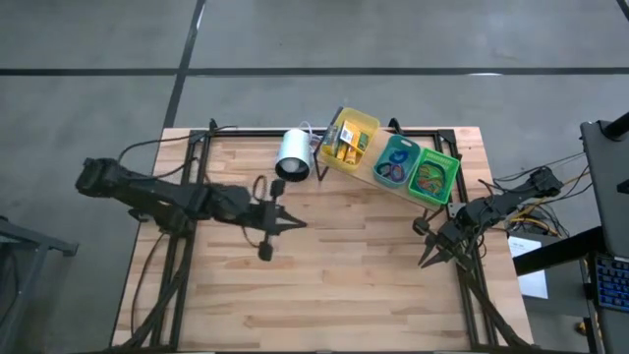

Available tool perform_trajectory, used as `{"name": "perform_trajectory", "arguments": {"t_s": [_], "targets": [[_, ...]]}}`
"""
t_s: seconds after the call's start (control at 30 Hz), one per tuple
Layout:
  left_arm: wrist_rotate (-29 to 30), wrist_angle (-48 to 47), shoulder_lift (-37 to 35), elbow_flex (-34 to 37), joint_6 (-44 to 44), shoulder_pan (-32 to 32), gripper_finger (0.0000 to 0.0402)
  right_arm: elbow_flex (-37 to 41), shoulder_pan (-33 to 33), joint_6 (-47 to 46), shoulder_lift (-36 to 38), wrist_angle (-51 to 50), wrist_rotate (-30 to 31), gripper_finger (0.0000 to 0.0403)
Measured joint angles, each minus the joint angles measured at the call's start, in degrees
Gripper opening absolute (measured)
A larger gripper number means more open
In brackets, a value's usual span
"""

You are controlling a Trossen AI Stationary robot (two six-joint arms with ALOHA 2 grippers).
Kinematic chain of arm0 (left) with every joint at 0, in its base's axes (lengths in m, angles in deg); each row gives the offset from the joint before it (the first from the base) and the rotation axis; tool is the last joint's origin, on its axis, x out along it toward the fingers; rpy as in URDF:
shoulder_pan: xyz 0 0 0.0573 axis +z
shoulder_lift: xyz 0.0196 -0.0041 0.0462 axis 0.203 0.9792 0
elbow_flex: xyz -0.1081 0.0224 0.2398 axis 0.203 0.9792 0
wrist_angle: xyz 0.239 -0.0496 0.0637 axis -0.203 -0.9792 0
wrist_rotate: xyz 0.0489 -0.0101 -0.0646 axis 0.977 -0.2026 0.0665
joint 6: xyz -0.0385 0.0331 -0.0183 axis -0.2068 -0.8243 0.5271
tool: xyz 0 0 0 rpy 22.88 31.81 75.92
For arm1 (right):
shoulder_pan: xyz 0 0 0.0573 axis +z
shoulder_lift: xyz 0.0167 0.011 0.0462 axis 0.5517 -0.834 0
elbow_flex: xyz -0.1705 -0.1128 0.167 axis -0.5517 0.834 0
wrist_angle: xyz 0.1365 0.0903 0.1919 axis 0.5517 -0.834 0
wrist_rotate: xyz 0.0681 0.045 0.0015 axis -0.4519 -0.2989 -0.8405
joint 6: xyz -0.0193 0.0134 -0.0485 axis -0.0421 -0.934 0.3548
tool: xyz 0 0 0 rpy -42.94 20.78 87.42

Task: Pick & Place Office Desk Supplies
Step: Return to Home Position

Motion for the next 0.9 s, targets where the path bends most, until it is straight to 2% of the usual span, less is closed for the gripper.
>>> {"name": "perform_trajectory", "arguments": {"t_s": [0.37,0.57,0.8,0.9], "targets": [[-3.4,25.9,-20.7,31.4,-1.6,-0.5,0.0005,0.0,0.0,0.0,0.0,0.0,0.0,0.0038],[-7.8,27.4,-35.0,44.0,-6.3,-0.5,0.0005,0.0,0.0,0.0,0.0,0.0,0.0,0.0038],[-8.0,30.2,-54.8,56.4,-6.6,-0.5,0.0005,0.0,0.0,0.0,0.0,0.0,0.0,0.0038],[-8.2,24.5,-63.7,57.7,-7.4,-0.5,0.0005,0.0,0.0,0.0,0.0,0.0,0.0,0.0038]]}}
